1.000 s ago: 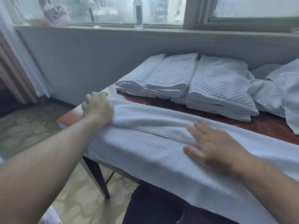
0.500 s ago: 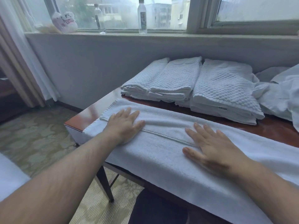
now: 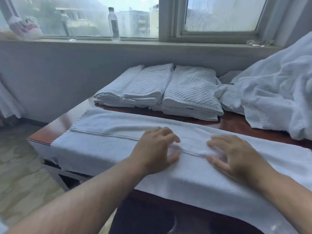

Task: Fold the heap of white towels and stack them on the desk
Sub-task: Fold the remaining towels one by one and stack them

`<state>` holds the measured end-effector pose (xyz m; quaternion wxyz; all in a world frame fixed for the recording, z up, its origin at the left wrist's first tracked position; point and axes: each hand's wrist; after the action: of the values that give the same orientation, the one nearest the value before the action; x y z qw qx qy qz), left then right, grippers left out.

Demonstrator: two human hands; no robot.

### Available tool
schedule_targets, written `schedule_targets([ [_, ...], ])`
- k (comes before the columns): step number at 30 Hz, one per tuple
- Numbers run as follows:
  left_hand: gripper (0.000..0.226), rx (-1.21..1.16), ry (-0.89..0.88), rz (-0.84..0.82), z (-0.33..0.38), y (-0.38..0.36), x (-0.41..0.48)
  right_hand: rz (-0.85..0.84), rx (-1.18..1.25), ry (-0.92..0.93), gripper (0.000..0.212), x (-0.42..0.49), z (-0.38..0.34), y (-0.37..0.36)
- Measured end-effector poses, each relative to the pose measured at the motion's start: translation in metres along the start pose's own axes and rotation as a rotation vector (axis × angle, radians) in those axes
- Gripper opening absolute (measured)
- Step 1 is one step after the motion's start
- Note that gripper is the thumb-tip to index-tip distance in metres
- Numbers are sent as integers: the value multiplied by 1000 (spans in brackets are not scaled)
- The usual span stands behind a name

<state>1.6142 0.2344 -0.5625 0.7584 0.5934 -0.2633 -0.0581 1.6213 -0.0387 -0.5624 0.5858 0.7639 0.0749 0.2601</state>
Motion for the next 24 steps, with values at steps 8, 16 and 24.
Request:
schedule_targets([
  [8, 36, 221, -155, -44, 39, -11, 36, -17, 100, -195, 51, -43, 52, 25],
  [16, 46, 87, -155, -139, 96, -21, 49, 39, 53, -354, 42, -71, 66, 40],
  [24, 26, 4, -255, -6, 166, -60, 82, 148, -149, -765, 56, -116, 106, 56],
])
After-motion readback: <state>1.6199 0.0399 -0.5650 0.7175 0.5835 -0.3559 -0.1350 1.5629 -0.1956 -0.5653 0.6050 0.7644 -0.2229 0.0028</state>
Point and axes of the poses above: each hand's wrist, its own x-axis towards the middle knuckle, its own y-axis out of the back of the hand, z = x × y, and after that the axes turned 1 degree about y, right-handed
